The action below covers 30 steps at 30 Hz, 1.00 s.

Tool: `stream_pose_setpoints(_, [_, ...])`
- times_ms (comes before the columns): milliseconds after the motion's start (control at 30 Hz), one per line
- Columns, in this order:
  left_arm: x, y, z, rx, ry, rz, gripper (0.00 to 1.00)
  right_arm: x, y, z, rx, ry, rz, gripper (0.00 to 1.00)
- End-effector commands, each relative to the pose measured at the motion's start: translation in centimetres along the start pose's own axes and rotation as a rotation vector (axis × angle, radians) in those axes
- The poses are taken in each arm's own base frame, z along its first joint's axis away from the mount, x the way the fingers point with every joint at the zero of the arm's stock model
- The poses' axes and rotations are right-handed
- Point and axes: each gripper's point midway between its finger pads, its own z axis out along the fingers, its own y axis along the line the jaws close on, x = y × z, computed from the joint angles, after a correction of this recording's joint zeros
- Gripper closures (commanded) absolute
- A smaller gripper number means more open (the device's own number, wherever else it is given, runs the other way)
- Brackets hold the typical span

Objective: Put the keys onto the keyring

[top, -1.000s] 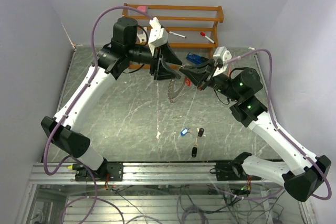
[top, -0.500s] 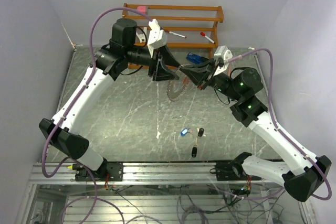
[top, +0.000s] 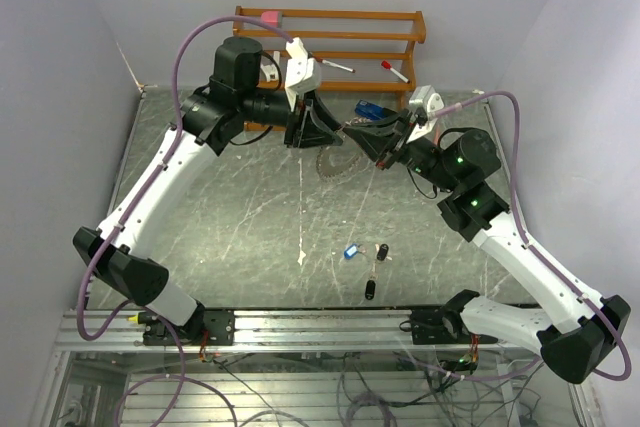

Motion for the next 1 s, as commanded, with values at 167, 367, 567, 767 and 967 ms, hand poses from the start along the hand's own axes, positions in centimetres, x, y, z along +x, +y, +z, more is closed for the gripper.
stream_pose_setpoints(167, [0.8,0.1,0.7,-0.050,0.039,0.007,0.54,-5.5,1.7,0.2,-0.055,-0.156,-0.050,1.00])
stream_pose_setpoints(367, [0.8,0.1,1.0,-0.078,0.063,0.032,0.84,-5.3,2.0,0.6,-0.062,-0.163,-0.044,1.00])
stream_pose_setpoints(567, [1.1,0.5,0.7,-0.118,0.087,0.043,0.93,-5.7,2.0,0.3,-0.052,-0.167,-0.053,1.00])
stream_pose_setpoints(767, [0.2,1.0,0.3,-0.154,0.090,0.065,0.93,-5.1,2.1,0.2,-0.048,-0.145,-0.032,1.00])
stream_pose_setpoints(967, [0.3,1.1,-0.2,-0.178,0.112,0.088,0.93,-4.9,1.9,-0.4,-0.022,-0.121,-0.026,0.92])
